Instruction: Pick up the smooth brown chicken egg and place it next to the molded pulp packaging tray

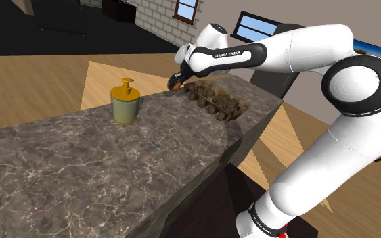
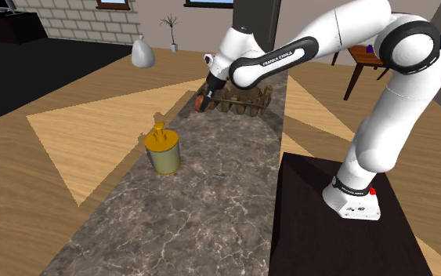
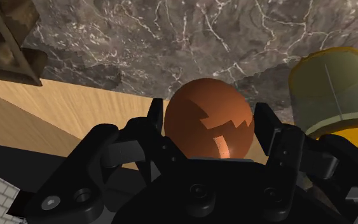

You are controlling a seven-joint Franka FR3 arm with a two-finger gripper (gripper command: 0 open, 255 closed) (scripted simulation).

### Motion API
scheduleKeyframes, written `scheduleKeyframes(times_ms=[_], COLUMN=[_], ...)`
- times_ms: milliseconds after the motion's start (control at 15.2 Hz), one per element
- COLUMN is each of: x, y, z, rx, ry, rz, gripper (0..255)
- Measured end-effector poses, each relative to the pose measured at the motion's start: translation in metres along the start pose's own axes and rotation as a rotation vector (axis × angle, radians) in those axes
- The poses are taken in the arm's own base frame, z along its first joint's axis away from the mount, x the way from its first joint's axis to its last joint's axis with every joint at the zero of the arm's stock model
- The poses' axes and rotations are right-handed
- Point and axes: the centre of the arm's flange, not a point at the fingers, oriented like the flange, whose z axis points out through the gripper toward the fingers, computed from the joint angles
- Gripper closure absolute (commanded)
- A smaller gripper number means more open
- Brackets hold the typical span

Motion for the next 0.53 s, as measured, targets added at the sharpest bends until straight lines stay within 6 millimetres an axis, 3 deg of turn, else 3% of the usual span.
scheduleKeyframes(times_ms=[528], x=[0.019], y=[0.102], z=[0.022], rx=[0.0], ry=[0.0], rz=[0.0], gripper=[255])
